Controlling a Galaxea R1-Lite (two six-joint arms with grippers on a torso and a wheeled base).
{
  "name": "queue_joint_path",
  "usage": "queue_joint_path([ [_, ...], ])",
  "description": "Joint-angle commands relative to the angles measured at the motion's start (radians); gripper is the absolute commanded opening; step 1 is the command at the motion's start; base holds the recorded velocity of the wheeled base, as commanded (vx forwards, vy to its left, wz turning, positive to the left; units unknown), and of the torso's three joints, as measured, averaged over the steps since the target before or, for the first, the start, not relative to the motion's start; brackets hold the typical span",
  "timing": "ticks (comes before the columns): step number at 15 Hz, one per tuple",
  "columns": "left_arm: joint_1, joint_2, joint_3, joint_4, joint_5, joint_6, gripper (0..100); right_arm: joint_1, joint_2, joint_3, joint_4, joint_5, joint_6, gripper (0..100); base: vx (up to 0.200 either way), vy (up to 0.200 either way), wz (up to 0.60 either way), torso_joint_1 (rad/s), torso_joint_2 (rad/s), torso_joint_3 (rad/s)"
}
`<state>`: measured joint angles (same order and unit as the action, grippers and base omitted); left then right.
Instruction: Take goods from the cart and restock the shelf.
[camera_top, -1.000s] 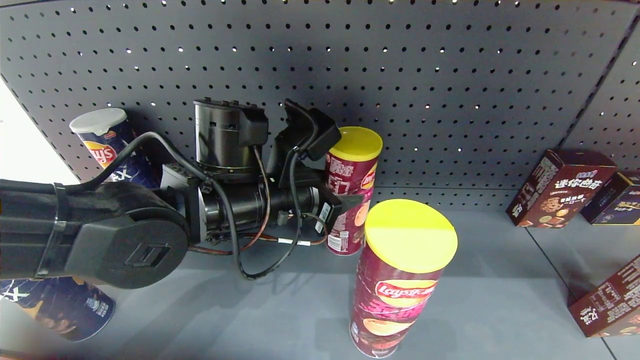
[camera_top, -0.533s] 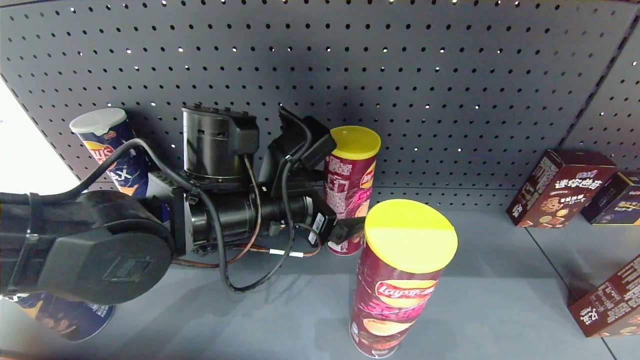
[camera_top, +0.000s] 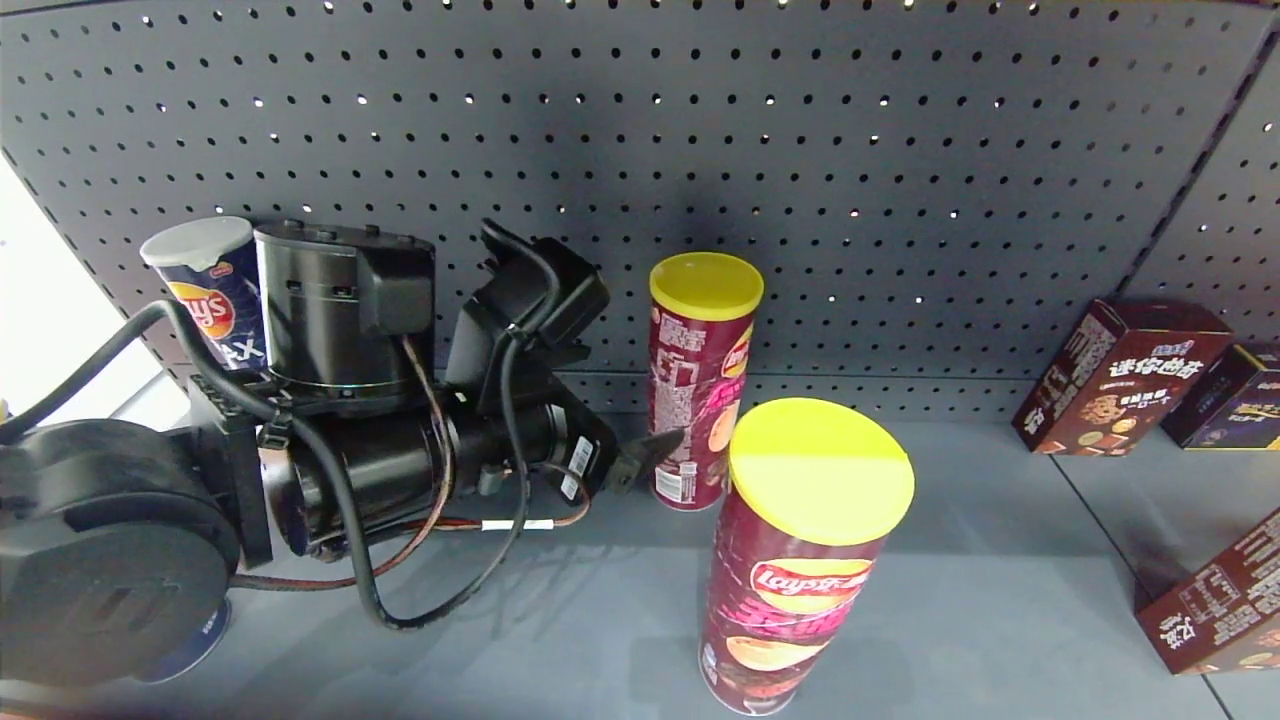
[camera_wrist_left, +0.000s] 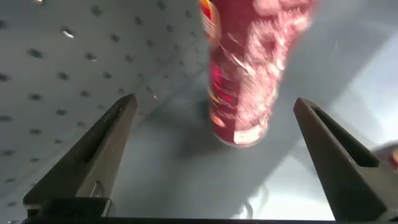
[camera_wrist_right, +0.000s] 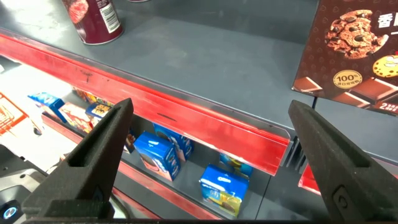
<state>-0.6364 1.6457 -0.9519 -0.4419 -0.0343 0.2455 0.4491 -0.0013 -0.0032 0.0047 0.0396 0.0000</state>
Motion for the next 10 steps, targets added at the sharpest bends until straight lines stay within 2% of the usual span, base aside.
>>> queue_joint_path([
  [1,-0.003,0.026,-0.011,-0.001,0.053,-0.002,100,0.000,0.001,0.000,0.000,0.000,0.000,100,0.000,0.000,0.00,0.000,0.00,0.000],
  [6,0.006,0.075,-0.064,0.000,0.139,-0.011,100,0.000,0.001,0.000,0.000,0.000,0.000,100,0.000,0.000,0.00,0.000,0.00,0.000],
  [10,0.021,0.071,-0.050,0.000,0.143,-0.011,100,0.000,0.001,0.000,0.000,0.000,0.000,100,0.000,0.000,0.00,0.000,0.00,0.000],
])
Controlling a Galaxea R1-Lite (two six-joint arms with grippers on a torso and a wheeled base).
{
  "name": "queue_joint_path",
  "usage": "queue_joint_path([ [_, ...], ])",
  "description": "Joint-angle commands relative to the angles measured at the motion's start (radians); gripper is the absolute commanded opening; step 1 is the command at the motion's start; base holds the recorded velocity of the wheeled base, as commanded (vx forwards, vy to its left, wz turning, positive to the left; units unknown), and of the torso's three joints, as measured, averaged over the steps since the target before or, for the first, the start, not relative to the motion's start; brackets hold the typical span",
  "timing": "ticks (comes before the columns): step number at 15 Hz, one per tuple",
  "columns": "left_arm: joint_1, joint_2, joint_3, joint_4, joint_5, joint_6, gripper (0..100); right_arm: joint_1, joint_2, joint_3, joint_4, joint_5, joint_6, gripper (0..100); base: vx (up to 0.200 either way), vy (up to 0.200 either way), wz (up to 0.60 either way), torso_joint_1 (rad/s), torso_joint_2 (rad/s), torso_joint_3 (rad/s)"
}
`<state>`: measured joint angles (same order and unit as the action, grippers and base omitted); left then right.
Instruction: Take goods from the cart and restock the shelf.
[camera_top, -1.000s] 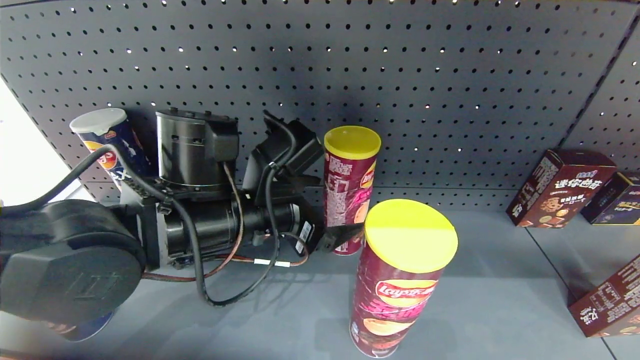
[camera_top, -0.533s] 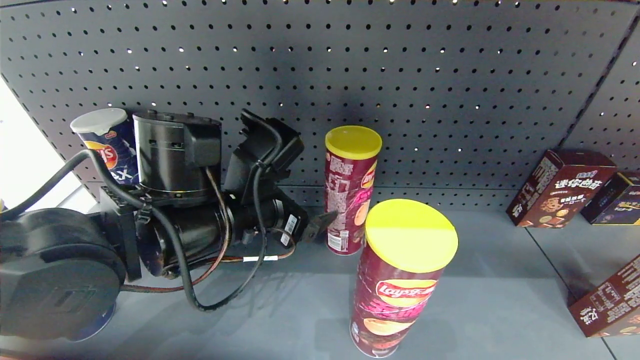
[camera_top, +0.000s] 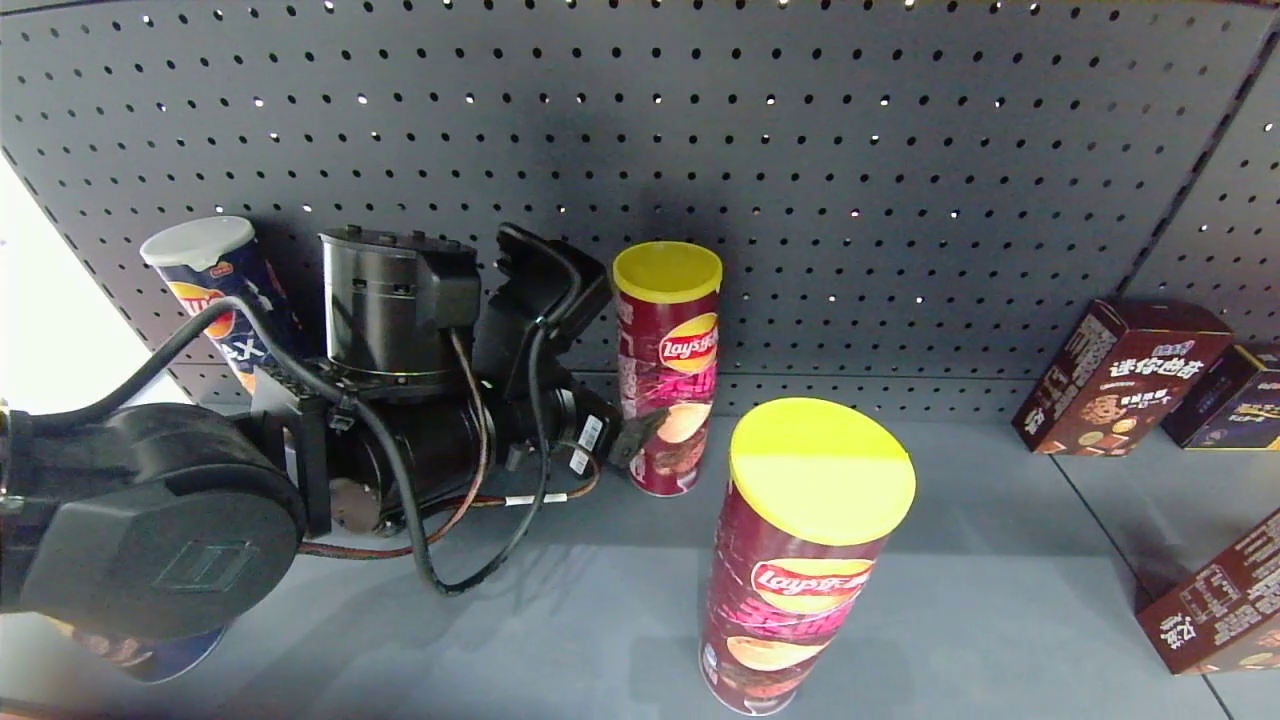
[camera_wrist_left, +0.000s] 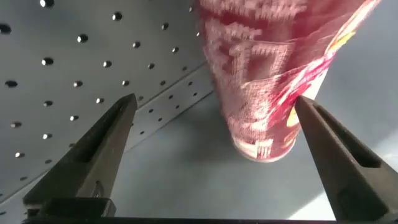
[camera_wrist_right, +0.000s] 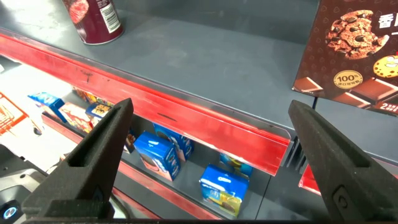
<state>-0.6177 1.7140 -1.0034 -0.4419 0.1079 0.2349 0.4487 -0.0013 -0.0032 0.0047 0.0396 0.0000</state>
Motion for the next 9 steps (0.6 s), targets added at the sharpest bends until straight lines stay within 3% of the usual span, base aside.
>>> queue_joint_path([
  [1,0.004,-0.002,0.008,0.000,0.001,0.001,100,0.001,0.001,0.000,0.000,0.000,0.000,100,0.000,0.000,0.00,0.000,0.00,0.000],
  [5,0.003,-0.085,0.066,-0.001,0.001,0.007,100,0.001,0.001,0.000,0.000,0.000,0.000,100,0.000,0.000,0.00,0.000,0.00,0.000],
  [9,0.049,-0.116,0.092,0.002,0.027,0.023,100,0.001,0.001,0.000,0.000,0.000,0.000,100,0.000,0.000,0.00,0.000,0.00,0.000],
])
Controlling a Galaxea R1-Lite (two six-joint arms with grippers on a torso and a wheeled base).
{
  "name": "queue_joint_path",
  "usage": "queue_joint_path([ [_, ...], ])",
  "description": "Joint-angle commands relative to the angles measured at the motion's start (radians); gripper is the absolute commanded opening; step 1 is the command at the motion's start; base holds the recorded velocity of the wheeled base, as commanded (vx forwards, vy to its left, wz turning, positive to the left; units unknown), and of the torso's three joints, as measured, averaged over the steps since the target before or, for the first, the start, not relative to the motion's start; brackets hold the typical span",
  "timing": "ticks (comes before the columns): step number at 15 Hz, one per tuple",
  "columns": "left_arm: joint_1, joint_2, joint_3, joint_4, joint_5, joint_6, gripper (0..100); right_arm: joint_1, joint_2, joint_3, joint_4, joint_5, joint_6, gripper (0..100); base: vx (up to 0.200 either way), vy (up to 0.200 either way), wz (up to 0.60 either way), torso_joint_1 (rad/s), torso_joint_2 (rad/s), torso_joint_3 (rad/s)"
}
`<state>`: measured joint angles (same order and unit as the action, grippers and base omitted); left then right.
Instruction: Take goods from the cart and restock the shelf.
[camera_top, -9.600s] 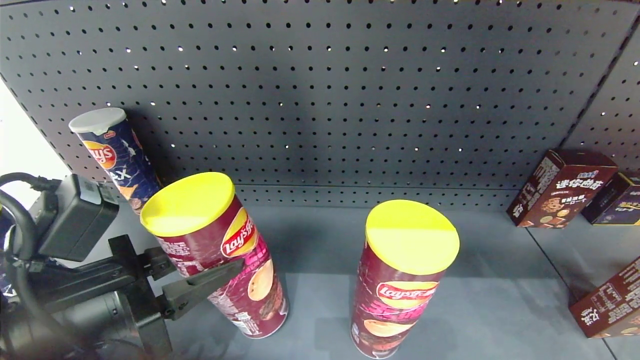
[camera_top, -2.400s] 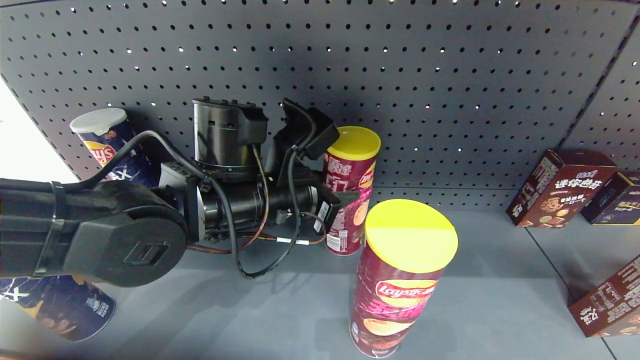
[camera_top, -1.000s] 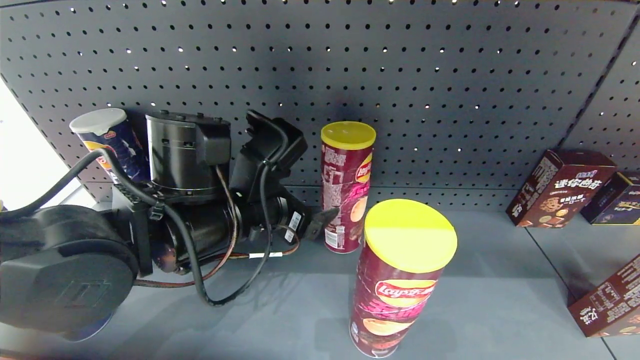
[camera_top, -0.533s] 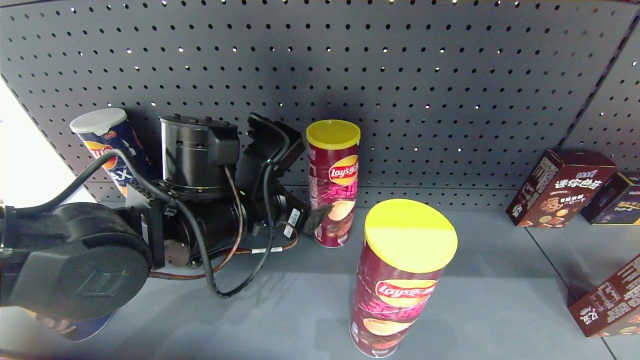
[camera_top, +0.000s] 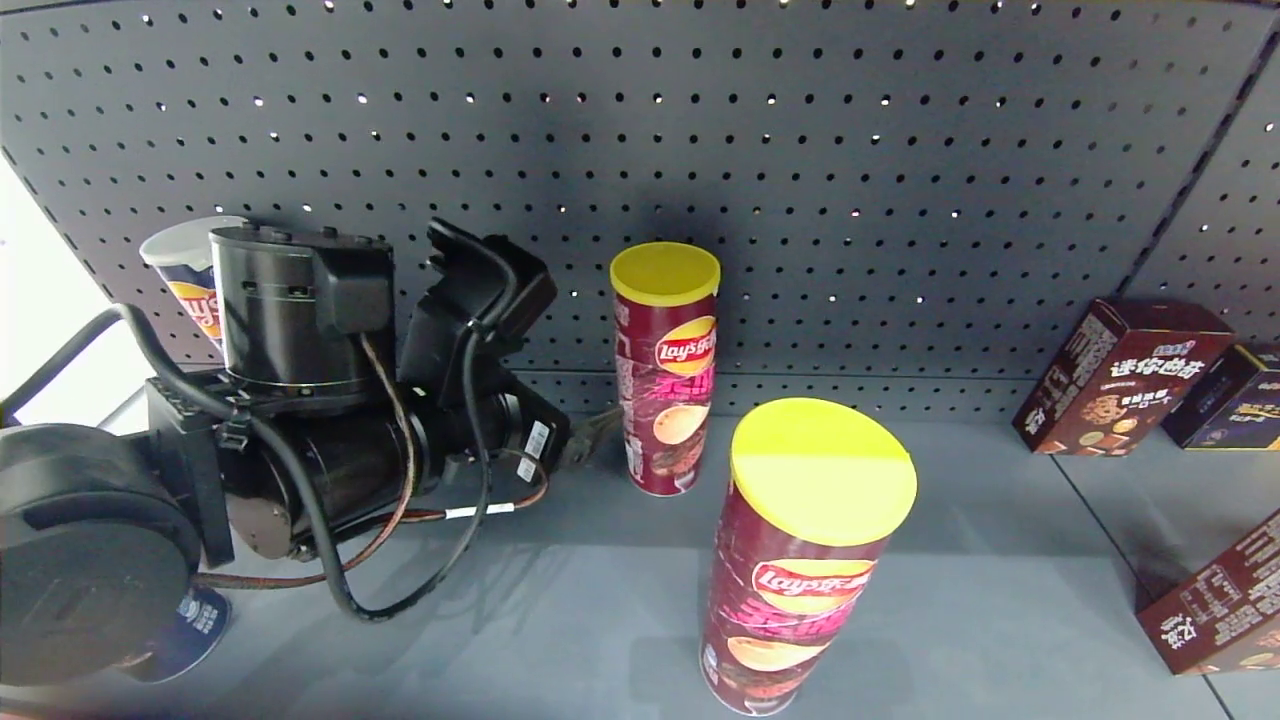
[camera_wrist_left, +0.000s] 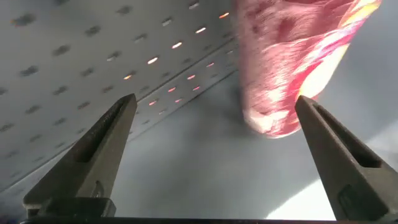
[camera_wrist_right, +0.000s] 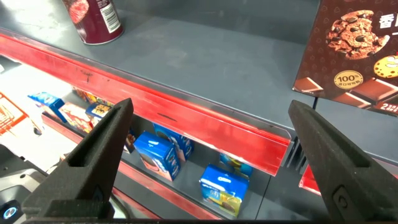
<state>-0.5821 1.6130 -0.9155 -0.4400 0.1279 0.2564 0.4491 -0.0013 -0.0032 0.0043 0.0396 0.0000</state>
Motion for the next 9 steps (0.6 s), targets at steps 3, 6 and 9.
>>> queue_joint_path([
  [3,0.016,0.016,-0.017,0.000,0.013,0.001,100,0.000,0.001,0.000,0.000,0.000,0.000,100,0.000,0.000,0.00,0.000,0.00,0.000],
  [6,0.018,0.054,-0.063,0.001,0.021,0.000,100,0.000,0.001,0.000,0.000,0.000,0.000,100,0.000,0.000,0.00,0.000,0.00,0.000],
  [9,0.019,0.070,-0.077,0.001,0.024,0.000,100,0.000,0.001,0.000,0.000,0.000,0.000,100,0.000,0.000,0.00,0.000,0.00,0.000],
])
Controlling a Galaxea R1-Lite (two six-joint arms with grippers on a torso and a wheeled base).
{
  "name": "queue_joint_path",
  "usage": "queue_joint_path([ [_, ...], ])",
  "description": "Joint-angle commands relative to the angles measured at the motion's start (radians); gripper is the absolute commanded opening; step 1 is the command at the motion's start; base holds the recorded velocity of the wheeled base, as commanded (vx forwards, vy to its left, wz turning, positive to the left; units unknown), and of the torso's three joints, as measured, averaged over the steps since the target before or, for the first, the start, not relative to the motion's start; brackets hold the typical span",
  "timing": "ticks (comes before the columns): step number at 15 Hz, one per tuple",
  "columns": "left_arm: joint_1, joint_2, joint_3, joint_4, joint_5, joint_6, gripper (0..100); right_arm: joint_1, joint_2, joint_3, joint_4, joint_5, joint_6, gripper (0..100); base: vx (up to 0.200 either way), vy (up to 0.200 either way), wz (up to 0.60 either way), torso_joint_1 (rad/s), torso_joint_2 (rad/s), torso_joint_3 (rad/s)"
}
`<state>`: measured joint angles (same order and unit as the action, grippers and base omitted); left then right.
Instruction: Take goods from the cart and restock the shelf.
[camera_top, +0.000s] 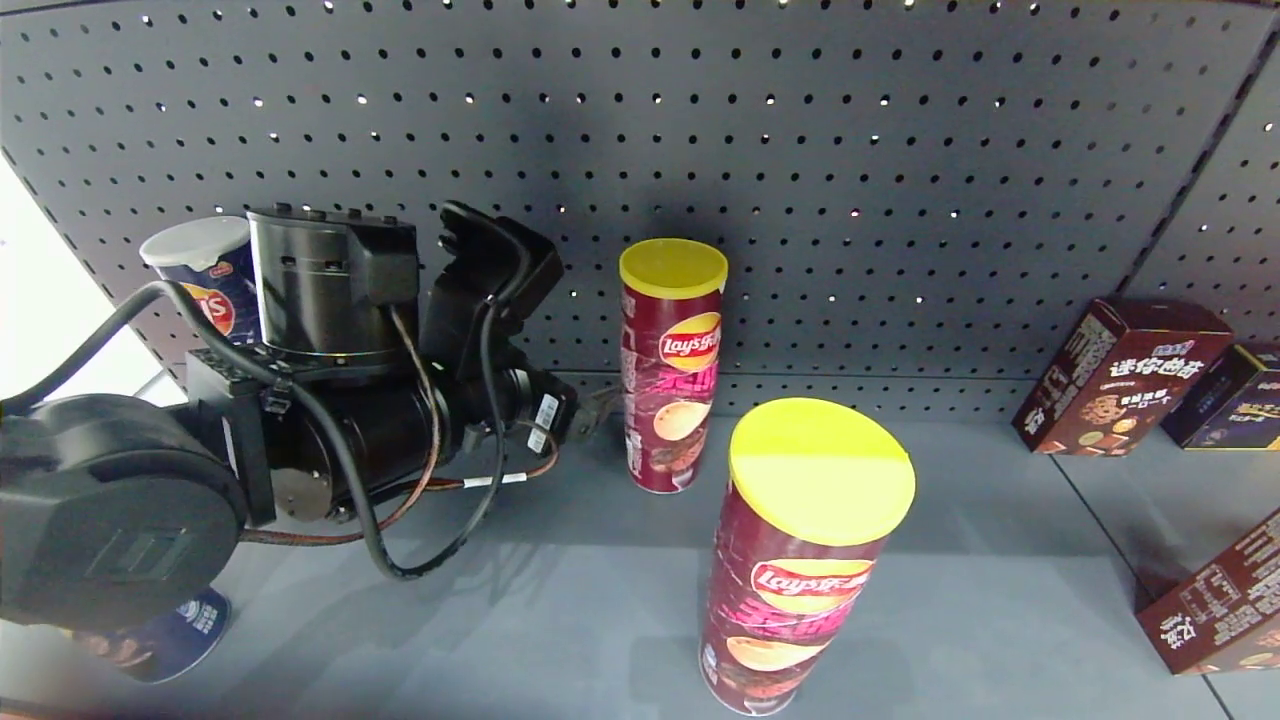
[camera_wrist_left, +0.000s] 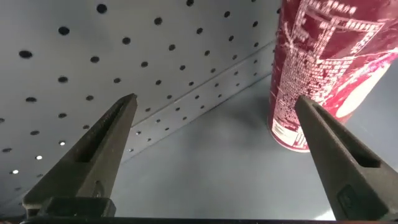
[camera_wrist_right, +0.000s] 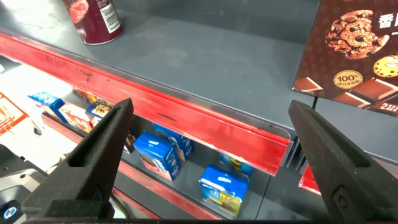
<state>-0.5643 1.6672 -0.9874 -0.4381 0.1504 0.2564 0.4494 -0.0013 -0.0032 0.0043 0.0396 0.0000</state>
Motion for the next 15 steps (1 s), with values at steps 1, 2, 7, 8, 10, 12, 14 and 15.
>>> queue_joint_path([
  [1,0.006,0.020,-0.005,-0.001,0.001,0.000,100,0.000,0.001,0.000,0.000,0.000,0.000,100,0.000,0.000,0.00,0.000,0.00,0.000],
  [2,0.012,0.029,-0.004,-0.001,0.001,0.000,100,0.000,0.001,0.000,0.000,0.000,0.000,100,0.000,0.000,0.00,0.000,0.00,0.000],
  [7,0.021,0.025,0.012,-0.001,0.031,0.000,100,0.000,0.001,0.000,0.000,0.000,0.000,100,0.000,0.000,0.00,0.000,0.00,0.000],
  [8,0.026,0.022,0.012,0.001,0.029,0.001,100,0.000,0.001,0.000,0.000,0.000,0.000,100,0.000,0.000,0.00,0.000,0.00,0.000],
  [10,0.027,0.022,0.012,0.004,0.031,0.003,100,0.000,0.001,0.000,0.000,0.000,0.000,100,0.000,0.000,0.00,0.000,0.00,0.000],
  [12,0.024,0.026,0.007,0.004,0.058,0.004,100,0.000,0.001,0.000,0.000,0.000,0.000,100,0.000,0.000,0.00,0.000,0.00,0.000],
  [14,0.023,0.037,0.007,0.006,0.060,0.018,100,0.000,0.001,0.000,0.000,0.000,0.000,100,0.000,0.000,0.00,0.000,0.00,0.000],
  [15,0.021,0.040,0.004,0.006,0.060,0.018,100,0.000,0.001,0.000,0.000,0.000,0.000,100,0.000,0.000,0.00,0.000,0.00,0.000],
])
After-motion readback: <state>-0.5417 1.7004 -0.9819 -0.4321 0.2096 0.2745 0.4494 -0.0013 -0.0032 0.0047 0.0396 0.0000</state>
